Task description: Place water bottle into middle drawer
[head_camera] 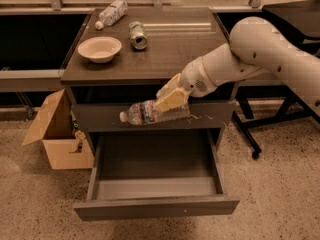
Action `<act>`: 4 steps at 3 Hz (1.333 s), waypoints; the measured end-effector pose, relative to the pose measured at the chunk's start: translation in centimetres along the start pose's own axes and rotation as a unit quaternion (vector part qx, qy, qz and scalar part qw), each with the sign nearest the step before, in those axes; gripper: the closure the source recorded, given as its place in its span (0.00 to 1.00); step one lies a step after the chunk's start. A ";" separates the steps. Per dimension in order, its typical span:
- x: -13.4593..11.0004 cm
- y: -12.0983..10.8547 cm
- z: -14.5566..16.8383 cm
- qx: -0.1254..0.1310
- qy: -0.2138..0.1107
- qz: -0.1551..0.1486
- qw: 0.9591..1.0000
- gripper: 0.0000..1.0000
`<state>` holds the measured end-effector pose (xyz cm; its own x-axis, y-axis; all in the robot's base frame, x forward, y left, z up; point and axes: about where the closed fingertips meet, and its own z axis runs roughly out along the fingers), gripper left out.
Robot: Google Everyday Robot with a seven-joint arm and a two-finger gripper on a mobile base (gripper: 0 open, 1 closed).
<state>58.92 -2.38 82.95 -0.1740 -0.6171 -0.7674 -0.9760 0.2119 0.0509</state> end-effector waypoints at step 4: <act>10.5 4.9 9.2 -0.046 0.086 0.064 0.993 1.00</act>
Offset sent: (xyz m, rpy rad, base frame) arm -0.0705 0.0184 -0.1688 -0.0859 0.2722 -0.0018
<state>53.54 -0.85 69.30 -0.3098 -0.7111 -0.6312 -0.9508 0.2321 0.2052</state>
